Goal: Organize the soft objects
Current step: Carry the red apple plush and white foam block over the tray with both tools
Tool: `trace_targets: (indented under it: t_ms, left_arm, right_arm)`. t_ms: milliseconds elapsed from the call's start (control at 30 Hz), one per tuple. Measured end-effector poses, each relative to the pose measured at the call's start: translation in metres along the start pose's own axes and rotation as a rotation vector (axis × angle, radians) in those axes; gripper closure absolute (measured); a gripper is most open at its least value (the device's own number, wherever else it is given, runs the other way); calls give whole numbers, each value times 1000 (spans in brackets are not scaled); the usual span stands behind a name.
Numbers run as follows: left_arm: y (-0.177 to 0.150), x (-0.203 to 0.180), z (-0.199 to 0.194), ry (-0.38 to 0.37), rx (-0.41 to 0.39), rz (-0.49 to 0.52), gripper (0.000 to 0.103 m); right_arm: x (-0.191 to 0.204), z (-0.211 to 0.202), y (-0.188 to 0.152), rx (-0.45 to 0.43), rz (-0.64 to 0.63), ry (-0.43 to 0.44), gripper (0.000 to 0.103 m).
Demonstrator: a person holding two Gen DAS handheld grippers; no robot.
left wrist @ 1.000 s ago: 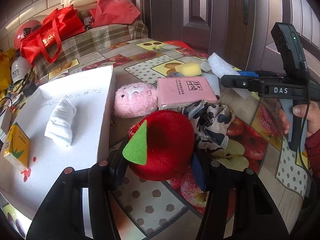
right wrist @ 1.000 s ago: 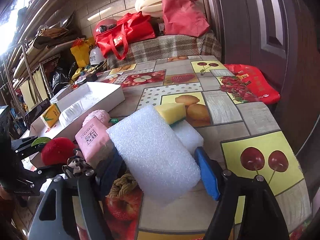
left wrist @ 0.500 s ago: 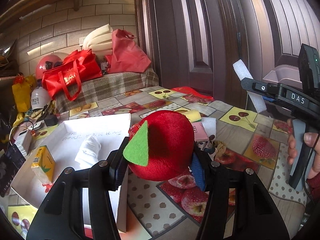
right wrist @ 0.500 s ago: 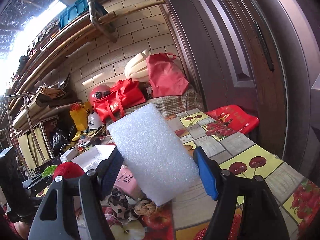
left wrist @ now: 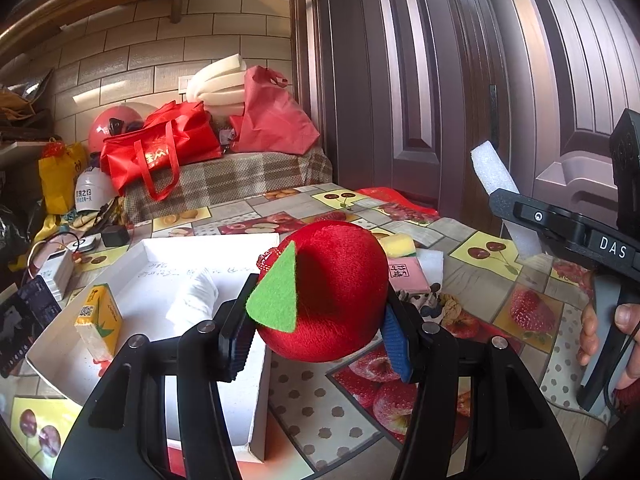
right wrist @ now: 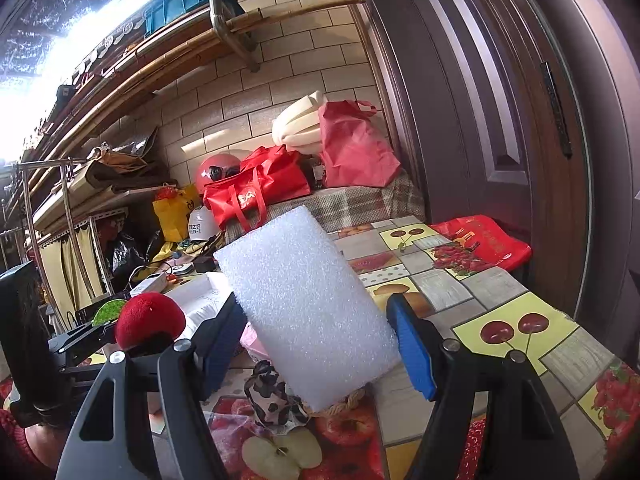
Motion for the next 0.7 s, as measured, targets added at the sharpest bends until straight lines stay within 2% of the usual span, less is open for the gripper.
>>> trace_targets:
  t_ms: [167,467,700]
  left_arm:
    - [-1,14,-2,26,-7,-54,48]
    - [1,14,-9,52,-31,-24,48]
    - [1,38,-16,120,-50,-24,48]
  right_arm:
    - [10,2,-3,8,-18,9,31]
    - [32,6,-8,26,-52,36,31]
    - [53,10,-14,41,-100,63,31]
Point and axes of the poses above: each gripper's, at about its wrist camera, not at the fingertips, and z roughly the way its jaws point, x to its left, y to its top, the point moved 8 cm from there along z, roughly the way its jaws point, and after that the axes turned 5 degrees about -y, right-handed, at the moved point
